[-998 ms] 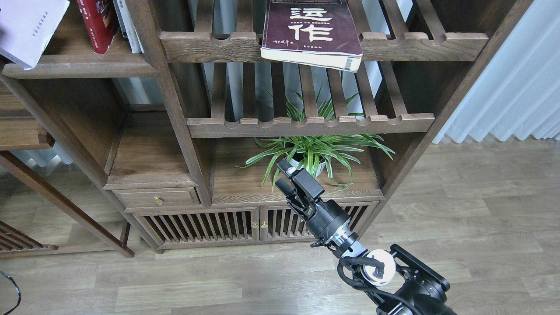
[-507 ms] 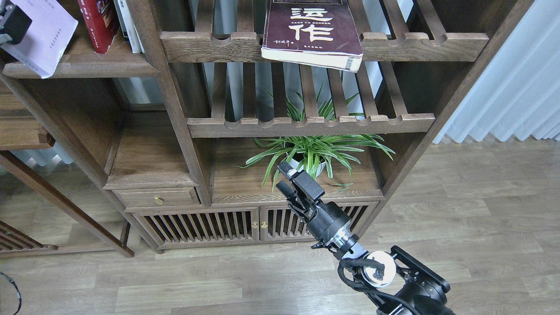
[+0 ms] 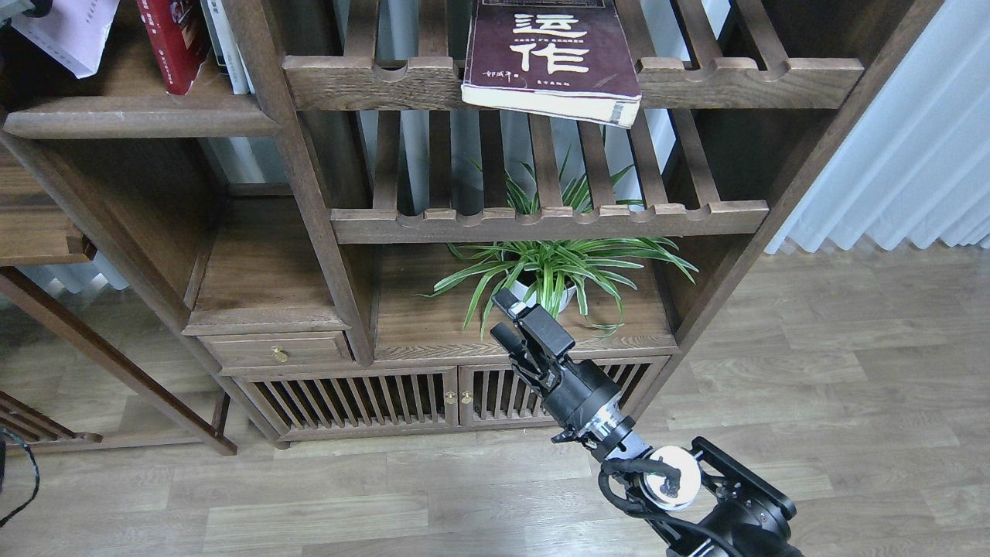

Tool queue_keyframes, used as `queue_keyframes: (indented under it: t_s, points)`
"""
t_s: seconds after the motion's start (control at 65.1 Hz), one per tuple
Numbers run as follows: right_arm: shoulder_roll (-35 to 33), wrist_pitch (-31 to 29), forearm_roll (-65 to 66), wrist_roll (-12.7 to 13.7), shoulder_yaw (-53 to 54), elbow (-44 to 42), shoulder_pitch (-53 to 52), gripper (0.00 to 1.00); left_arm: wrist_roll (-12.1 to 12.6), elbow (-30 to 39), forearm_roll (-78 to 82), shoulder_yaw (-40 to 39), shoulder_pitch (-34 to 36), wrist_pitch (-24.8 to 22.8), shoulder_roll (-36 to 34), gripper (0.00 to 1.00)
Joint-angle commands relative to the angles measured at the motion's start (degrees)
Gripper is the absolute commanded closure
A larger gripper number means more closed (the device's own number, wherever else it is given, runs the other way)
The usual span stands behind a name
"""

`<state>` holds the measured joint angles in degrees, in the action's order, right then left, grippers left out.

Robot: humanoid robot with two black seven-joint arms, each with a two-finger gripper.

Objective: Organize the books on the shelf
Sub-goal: 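Release the white book and withdraw the left gripper from the shelf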

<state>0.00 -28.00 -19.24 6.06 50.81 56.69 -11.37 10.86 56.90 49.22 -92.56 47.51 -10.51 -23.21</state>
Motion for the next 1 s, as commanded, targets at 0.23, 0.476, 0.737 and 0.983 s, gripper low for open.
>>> queue_keyframes:
  t_s: [0.23,0.476,0.737,0.983]
  points:
    - [0.0,0.0,0.0,0.0,-0.1,0.0,0.0,0.03,-1.1,-5.0,0.0,5.7,3.8,0.0,-2.5,1.00]
    - [0.0,0.0,0.0,0.0,-0.9,0.0,-0.2,0.03,-1.5,-9.2,0.0,11.3,7.2,0.0,-2.8,1.00]
    - [0.0,0.0,-0.1,0.0,-0.9,0.1,-0.4,0.03,-2.7,-14.8,-0.1,16.2,11.8,-0.1,-2.9,1.00]
    - [0.0,0.0,-0.1,0.0,-0.8,0.1,-0.1,0.02,-2.7,-16.7,-0.2,18.6,12.3,-0.7,-3.0,0.99]
